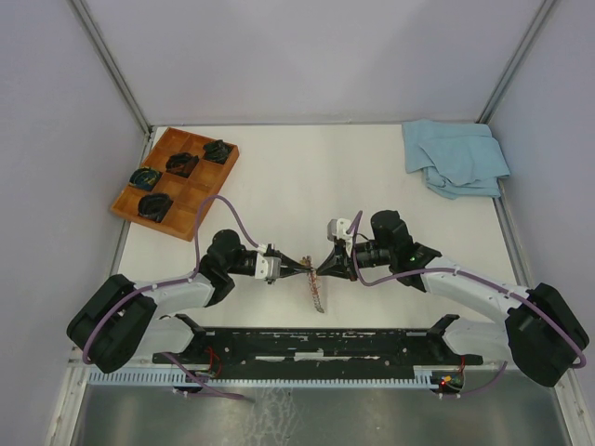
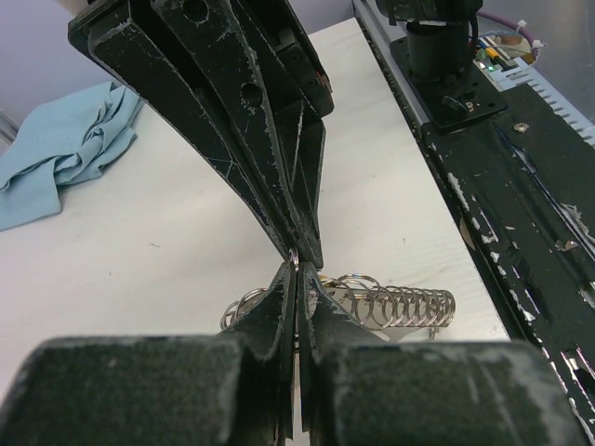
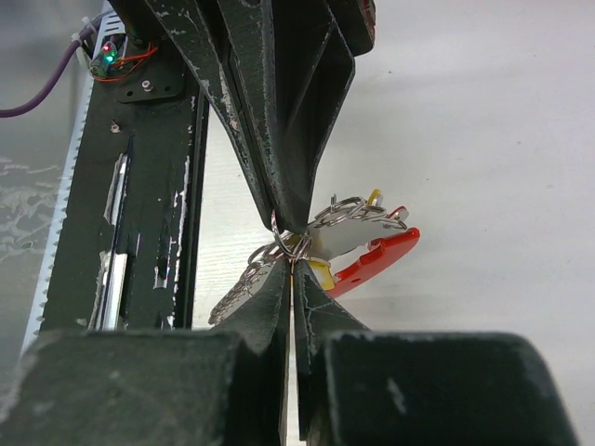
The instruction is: Put the keys on the keyring
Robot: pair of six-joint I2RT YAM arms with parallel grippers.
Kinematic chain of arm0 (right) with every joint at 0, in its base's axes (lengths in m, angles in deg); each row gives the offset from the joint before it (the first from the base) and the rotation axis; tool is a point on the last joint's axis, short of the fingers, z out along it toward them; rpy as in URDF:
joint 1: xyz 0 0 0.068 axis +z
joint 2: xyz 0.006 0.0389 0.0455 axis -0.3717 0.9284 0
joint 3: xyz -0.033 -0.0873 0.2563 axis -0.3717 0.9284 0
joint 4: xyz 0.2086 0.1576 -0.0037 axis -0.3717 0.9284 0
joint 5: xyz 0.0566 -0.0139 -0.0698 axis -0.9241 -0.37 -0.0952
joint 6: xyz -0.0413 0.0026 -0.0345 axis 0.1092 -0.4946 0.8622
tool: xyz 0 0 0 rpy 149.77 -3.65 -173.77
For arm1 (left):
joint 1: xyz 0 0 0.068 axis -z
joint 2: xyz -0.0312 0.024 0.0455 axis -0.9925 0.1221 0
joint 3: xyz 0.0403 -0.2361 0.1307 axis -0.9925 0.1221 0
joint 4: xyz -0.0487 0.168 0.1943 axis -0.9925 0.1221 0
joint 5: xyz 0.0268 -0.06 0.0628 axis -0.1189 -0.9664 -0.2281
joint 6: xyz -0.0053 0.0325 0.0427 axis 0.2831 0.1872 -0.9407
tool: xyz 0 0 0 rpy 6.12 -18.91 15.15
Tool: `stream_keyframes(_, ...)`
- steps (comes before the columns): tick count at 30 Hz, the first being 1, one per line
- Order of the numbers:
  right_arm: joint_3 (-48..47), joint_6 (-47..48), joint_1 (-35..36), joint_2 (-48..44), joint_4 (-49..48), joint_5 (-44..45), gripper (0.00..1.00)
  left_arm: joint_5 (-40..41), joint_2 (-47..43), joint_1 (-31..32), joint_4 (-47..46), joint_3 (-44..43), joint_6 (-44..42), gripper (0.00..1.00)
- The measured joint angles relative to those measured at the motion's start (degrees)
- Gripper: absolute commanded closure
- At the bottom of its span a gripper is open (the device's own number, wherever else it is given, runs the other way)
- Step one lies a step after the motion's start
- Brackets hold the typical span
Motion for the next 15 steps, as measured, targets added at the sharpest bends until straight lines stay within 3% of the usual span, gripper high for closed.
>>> stream_keyframes(15, -2.10, -7.32, 2.21, -1.73, 5.01, 5.53, 0.99, 0.02, 0.00, 0.44, 0.50, -0.02, -0.09, 0.97)
